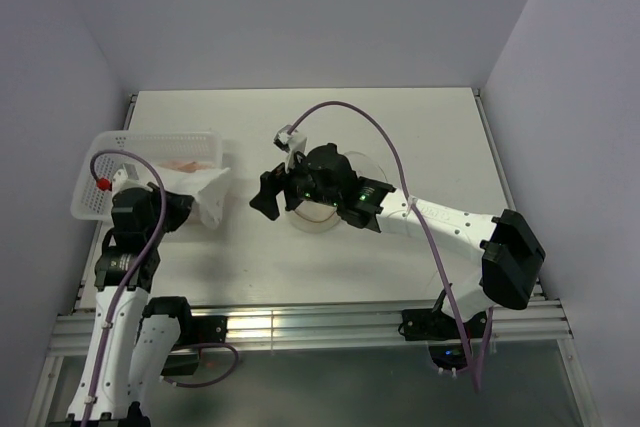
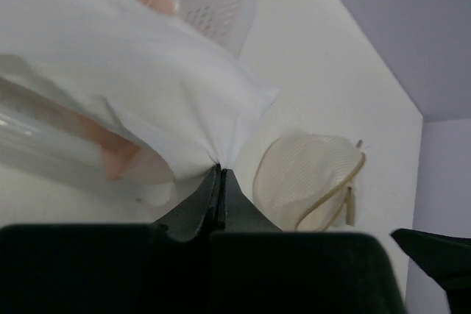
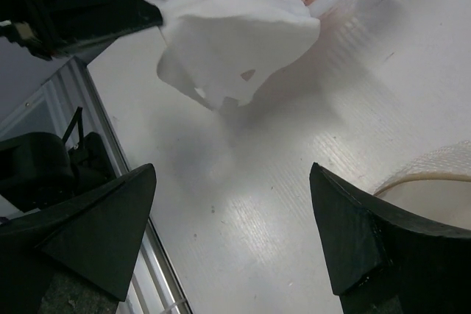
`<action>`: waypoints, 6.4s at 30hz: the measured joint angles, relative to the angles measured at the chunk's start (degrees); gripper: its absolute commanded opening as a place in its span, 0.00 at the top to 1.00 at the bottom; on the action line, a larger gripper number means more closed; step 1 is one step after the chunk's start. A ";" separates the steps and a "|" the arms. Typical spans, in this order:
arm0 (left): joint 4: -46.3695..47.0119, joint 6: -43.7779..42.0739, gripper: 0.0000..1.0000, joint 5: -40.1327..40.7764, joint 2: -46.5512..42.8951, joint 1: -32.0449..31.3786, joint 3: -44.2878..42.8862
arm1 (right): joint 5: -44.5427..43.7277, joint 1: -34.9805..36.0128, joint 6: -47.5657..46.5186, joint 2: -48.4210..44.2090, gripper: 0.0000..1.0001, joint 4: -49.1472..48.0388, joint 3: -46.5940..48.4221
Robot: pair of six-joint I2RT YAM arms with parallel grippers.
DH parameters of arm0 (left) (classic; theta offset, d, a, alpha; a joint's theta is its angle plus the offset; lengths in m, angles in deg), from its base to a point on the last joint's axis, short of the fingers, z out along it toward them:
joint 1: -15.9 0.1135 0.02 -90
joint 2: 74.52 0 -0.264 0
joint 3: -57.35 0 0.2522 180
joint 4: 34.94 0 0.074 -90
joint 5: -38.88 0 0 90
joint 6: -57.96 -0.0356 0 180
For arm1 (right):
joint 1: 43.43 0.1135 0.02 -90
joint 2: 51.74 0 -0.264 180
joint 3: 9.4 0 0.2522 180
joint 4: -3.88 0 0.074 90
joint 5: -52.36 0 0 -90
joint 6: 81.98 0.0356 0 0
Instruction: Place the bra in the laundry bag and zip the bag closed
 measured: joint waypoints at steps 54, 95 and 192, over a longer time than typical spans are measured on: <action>18.95 -7.91 0.43 -28.15 9.18 -1.92 -31.63 | 13.53 -0.02 -34.49 13.16 1.00 9.49 36.98; 16.39 -23.43 0.68 -34.21 13.38 -35.08 -21.57 | 20.63 -8.33 -33.53 -13.40 1.00 35.80 30.16; 21.33 -23.08 0.12 -8.48 -4.04 -36.85 -12.74 | 36.52 -12.00 -9.79 -26.10 1.00 2.73 -11.45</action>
